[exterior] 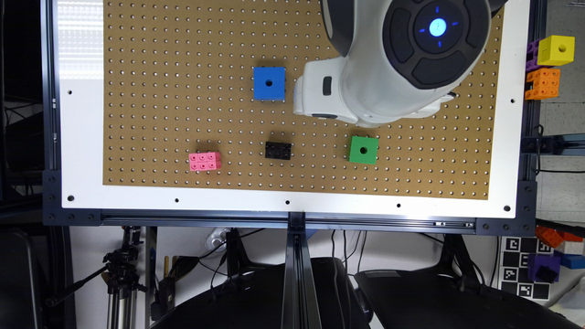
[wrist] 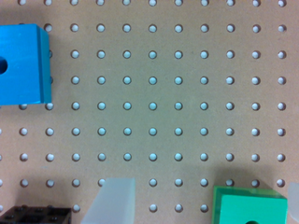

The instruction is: Pick up green block.

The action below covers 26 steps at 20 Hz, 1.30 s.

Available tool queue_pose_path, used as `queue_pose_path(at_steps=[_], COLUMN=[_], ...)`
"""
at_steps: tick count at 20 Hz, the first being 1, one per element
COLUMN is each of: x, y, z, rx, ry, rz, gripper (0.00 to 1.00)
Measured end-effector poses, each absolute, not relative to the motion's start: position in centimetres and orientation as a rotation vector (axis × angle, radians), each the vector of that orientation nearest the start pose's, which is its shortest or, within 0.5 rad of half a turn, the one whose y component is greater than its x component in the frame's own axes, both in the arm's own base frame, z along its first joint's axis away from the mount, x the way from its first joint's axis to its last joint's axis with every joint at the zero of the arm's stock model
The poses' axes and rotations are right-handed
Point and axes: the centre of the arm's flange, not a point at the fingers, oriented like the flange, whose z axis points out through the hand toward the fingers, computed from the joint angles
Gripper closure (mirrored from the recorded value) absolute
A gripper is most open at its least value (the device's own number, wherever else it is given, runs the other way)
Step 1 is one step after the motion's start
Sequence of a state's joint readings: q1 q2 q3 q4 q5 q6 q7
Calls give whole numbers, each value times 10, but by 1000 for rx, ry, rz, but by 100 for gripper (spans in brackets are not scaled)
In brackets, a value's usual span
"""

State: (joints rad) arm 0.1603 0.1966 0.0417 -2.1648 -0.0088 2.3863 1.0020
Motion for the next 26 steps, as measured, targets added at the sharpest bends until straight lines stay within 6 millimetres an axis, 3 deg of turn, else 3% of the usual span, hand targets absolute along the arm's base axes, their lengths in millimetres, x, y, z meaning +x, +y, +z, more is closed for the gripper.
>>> queue_pose_path(at_steps=[8, 16, 22, 26], x=[554, 596, 602, 603], y=[113, 132, 139, 141], z=[311, 303, 300, 271], rx=[-2879, -2863, -2862, -2870], ry=[1204, 1175, 1163, 1164], rz=[-42, -68, -66, -37], gripper=[0, 0, 0, 0])
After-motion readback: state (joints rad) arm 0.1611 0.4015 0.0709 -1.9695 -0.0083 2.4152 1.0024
